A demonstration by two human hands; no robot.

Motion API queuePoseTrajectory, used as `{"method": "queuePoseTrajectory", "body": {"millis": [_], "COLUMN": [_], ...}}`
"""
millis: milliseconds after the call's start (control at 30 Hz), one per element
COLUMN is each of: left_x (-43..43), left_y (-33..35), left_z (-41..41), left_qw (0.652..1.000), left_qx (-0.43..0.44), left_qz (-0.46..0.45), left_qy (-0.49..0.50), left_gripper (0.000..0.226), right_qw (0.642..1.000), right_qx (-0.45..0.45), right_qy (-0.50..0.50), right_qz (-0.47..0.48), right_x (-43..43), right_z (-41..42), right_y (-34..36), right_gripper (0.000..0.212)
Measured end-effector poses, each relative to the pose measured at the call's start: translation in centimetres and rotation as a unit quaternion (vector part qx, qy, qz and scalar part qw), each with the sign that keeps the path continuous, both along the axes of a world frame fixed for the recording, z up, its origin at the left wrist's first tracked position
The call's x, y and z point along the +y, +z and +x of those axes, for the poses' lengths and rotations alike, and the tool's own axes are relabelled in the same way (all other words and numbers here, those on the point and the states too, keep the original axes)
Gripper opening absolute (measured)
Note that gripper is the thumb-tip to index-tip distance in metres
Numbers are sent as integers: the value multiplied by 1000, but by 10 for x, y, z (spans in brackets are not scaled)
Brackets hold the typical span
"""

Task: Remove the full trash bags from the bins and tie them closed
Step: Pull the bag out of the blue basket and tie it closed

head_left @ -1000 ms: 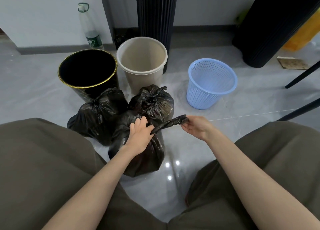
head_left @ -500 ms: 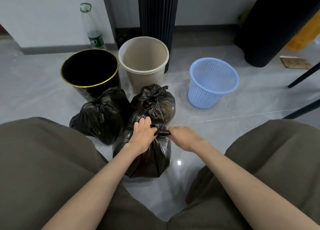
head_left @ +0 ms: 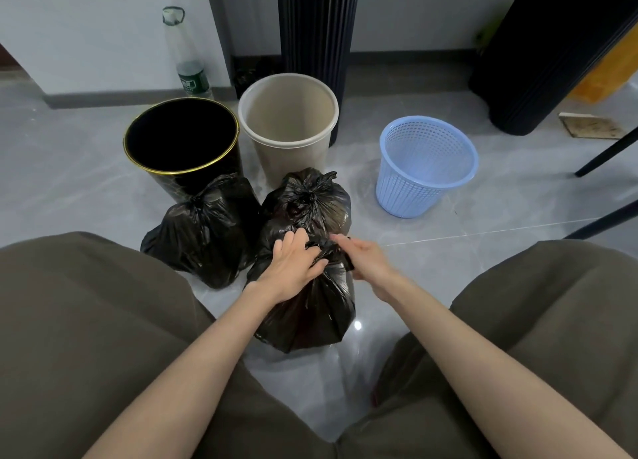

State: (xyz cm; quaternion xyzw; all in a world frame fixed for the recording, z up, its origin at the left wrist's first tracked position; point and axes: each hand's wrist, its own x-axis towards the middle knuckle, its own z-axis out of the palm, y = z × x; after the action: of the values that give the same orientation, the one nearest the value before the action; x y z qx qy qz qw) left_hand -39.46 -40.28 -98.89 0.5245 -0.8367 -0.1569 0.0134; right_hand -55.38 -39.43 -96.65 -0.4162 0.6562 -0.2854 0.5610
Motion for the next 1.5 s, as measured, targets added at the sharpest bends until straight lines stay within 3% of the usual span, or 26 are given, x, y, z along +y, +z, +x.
{"method": "queuePoseTrajectory", "body": {"millis": [33, 100, 133, 200, 267, 333, 400, 467, 567, 600, 667, 700, 733, 800, 833, 867, 933, 1000, 1033, 1100, 1167, 1233, 1333, 1400, 1467, 1500], "left_x": [1, 0, 0, 1, 4, 6, 8, 8, 10, 10, 12, 12, 11, 10, 9, 9, 8, 8, 7, 7, 8, 9, 11, 11, 10, 10], "left_y": [2, 3, 2, 2, 2, -1, -2, 0, -1, -1, -1, -1, -2, -2, -2, -2, -3, -4, -4, -3, -3, -3, -4, -5, -6, -7], "left_z": [-1, -1, -1, 0, 1, 4, 2, 0, -2, -3, -2, -2, -2, -2, -2, 0, 3, 4, 4, 2, 1, 0, -2, -3, -3, -2], "left_qw": [1000, 1000, 999, 997, 996, 994, 996, 997, 997, 997, 998, 998, 998, 998, 998, 998, 997, 997, 997, 998, 998, 998, 999, 999, 999, 999], "left_qx": [-3, -22, -33, -40, -74, -92, -72, -55, -51, -50, -49, -53, -55, -57, -56, -55, -66, -72, -69, -62, -57, -54, -50, -44, -39, -38], "left_qz": [-2, -21, -32, -63, -58, -57, -49, -51, -53, -51, -39, -32, -31, -29, -26, -24, -21, -18, -13, -8, -7, -3, 12, 18, 18, 18], "left_qy": [0, -9, -13, -21, -15, -6, -19, -13, -8, -7, -3, -1, 1, 4, 7, 11, 19, 21, 21, 20, 20, 16, 9, 5, 6, 8], "left_gripper": [33, 33, 33, 32, 38, 47, 55, 52, 41, 41, 39, 39, 39, 39, 39, 39, 38, 35, 34, 33, 35, 36, 37, 37, 37, 37], "right_qw": [970, 825, 788, 762, 816, 939, 994, 967, 911, 911, 962, 994, 991, 857, 809, 804, 872, 969, 989, 988, 956, 930, 937, 962, 999, 983], "right_qx": [200, 482, 527, 543, 463, 244, 1, -191, -325, -323, -206, -67, 116, 443, 502, 504, 394, 164, 62, -99, -234, -295, -285, -219, -17, 158], "right_qy": [107, 230, 241, 271, 288, 218, 102, -4, -133, -153, -114, -40, 65, 232, 256, 260, 258, 183, 134, 49, -44, -122, -143, -129, -23, 82], "right_qz": [-84, -183, -208, -224, -193, -108, 40, 170, 215, 206, 138, 70, -5, -129, -167, -176, -128, -35, 17, 112, 171, 182, 146, 96, 17, -38], "right_x": [1, 4, 5, 4, 2, 1, 2, 4, 3, 3, 4, 5, 5, 7, 7, 6, 2, -1, -1, 3, 7, 9, 11, 11, 11, 10], "right_z": [-4, -9, -9, -11, -13, -11, -9, -7, -4, -4, -6, -8, -10, -12, -11, -9, -10, -9, -8, -6, -3, 0, 5, 6, 1, -4], "right_y": [-4, -6, -5, -8, -8, -3, 1, 1, -6, -7, -10, -10, -11, -10, -8, -7, -5, 0, 4, 3, -4, -11, -14, -15, -16, -19], "right_gripper": [35, 39, 41, 43, 47, 51, 42, 27, 9, 7, 5, 12, 20, 28, 31, 34, 40, 42, 37, 31, 29, 28, 23, 28, 32, 32]}}
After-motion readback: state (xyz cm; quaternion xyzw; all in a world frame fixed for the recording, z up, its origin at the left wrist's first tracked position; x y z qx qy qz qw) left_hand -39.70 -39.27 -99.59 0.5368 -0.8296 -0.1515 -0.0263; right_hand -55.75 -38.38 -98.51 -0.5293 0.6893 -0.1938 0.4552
